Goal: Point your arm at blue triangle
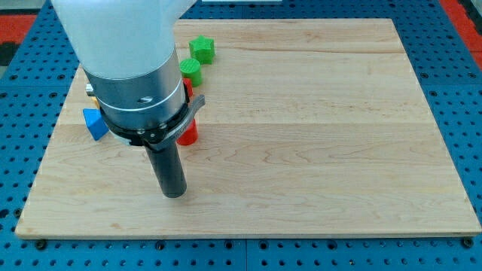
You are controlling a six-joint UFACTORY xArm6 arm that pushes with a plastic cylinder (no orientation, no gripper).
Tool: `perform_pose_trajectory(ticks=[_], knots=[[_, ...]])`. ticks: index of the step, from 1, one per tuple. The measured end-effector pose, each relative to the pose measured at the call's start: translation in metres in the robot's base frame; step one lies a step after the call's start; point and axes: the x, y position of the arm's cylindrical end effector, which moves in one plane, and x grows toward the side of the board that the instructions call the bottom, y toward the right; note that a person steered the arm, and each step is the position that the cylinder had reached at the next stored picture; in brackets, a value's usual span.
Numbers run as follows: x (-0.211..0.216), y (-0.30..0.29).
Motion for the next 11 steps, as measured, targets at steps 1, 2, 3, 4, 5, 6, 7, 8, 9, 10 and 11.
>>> perform_pose_trajectory(ticks=[1,2,3,4,5,6,7,8,9,10,11], knots=[[0.000,0.000],[0.000,0.003],[0.000,0.003],[0.005,0.016],[0.005,0.017],[0.005,0.023],[0.006,0.023],[0.015,0.025],[0.016,0.025],[0.010,0.025],[-0.002,0.015]])
